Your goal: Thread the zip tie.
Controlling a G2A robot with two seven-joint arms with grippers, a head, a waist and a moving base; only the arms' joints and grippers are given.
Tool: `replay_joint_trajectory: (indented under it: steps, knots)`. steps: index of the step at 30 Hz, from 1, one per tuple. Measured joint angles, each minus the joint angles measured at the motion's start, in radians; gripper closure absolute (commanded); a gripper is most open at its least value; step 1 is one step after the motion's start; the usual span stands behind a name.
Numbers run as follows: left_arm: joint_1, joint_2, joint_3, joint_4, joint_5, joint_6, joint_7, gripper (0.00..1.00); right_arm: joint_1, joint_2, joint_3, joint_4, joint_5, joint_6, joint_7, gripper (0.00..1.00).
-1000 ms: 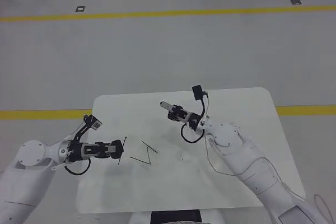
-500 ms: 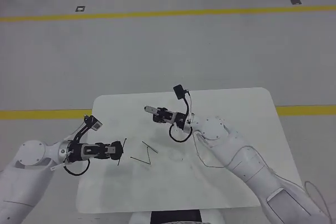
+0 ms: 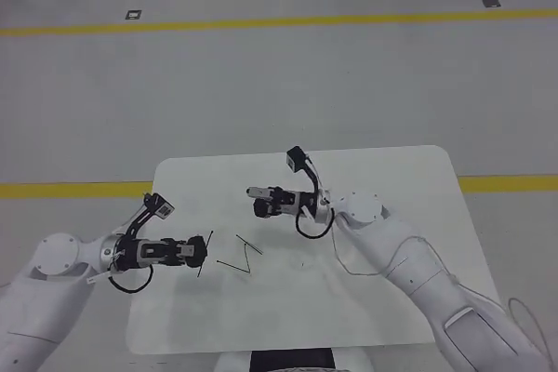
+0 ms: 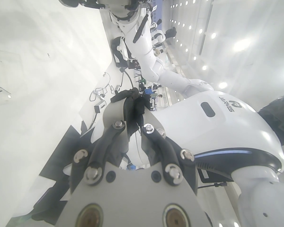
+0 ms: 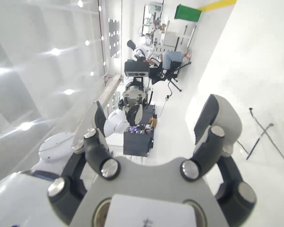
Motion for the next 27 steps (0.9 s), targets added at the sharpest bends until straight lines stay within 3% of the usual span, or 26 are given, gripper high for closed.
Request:
replay_joint_trajectory:
  steps: [7, 17, 20, 24, 27]
  knots:
    - [-0.016, 0.027, 0.042, 0.012, -0.022, 0.000, 0.000, 1.00, 0.065, -0.032, -0.041, 0.104, 0.143, -0.010, 0.220, 0.00]
    - [-0.024, 0.031, 0.055, 0.012, -0.014, 0.000, 0.000, 1.00, 0.064, -0.032, -0.042, 0.103, 0.143, -0.009, 0.218, 0.00]
    - [-0.024, 0.031, 0.055, 0.012, -0.014, 0.000, 0.000, 1.00, 0.049, -0.034, -0.047, 0.085, 0.196, 0.052, 0.268, 0.00]
    - [-0.024, 0.031, 0.055, 0.012, -0.014, 0.000, 0.000, 1.00, 0.070, -0.047, -0.062, 0.121, 0.336, 0.177, 0.450, 0.00]
    - [-0.024, 0.031, 0.055, 0.012, -0.014, 0.000, 0.000, 1.00, 0.102, -0.061, -0.115, 0.139, 0.383, 0.244, 0.449, 0.00]
